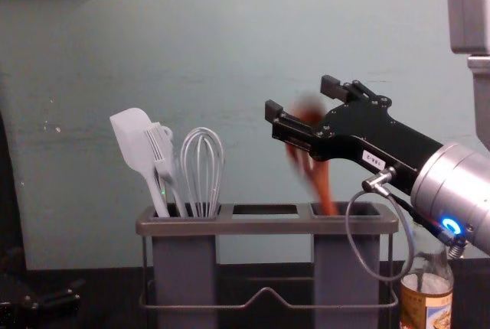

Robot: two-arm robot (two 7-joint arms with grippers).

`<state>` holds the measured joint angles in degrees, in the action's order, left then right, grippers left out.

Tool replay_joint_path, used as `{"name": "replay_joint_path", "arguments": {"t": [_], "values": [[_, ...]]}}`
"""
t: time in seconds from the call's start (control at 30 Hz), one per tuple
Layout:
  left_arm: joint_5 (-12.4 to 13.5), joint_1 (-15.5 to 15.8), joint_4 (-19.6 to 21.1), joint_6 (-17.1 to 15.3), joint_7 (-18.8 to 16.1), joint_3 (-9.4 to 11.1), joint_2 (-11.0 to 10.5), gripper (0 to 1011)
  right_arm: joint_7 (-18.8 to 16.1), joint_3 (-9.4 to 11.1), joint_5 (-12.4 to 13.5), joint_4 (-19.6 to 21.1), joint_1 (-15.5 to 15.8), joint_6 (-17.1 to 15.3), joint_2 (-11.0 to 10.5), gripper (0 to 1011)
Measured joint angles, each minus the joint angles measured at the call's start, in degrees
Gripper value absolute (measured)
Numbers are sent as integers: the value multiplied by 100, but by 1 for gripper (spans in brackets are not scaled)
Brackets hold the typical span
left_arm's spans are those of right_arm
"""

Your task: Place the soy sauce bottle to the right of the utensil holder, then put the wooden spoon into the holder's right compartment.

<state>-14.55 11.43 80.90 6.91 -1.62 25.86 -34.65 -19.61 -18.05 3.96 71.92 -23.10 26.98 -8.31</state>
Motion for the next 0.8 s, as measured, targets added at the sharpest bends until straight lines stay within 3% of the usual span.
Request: {"name": "replay_joint_path", "arguments": {"t": [0.13,0.8], "values": [[0,0,0,0,0,0,0,1005,9,24,3,42,31,-25,-8,1002],[0,0,0,0,0,0,0,1005,26,70,51,88,55,-85,12,1002]]}}
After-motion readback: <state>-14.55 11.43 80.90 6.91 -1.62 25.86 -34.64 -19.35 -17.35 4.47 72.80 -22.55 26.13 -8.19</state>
